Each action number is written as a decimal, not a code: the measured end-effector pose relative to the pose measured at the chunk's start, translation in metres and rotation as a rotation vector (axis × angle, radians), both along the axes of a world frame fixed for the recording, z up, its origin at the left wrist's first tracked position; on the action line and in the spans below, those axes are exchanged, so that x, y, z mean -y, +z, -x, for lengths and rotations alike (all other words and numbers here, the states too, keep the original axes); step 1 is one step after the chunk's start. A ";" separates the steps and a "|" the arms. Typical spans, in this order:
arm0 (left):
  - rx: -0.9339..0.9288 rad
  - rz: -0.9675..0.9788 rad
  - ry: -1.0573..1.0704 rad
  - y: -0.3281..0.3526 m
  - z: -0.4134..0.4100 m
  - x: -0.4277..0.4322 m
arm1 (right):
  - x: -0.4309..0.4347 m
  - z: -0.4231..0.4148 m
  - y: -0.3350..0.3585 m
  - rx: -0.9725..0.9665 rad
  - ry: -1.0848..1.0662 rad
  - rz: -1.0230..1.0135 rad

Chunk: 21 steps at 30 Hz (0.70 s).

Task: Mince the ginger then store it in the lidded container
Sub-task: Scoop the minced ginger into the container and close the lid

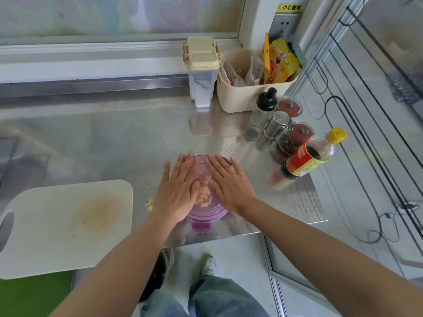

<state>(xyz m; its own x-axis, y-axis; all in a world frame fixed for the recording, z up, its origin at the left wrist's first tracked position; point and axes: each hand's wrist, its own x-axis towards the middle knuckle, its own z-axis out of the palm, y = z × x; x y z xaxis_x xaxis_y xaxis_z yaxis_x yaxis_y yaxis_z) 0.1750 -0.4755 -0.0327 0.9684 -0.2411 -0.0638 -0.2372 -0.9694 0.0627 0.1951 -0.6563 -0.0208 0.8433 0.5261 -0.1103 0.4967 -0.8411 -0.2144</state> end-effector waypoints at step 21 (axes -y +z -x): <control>-0.136 -0.064 -0.078 0.009 0.043 0.003 | 0.000 -0.023 0.001 -0.037 0.364 0.059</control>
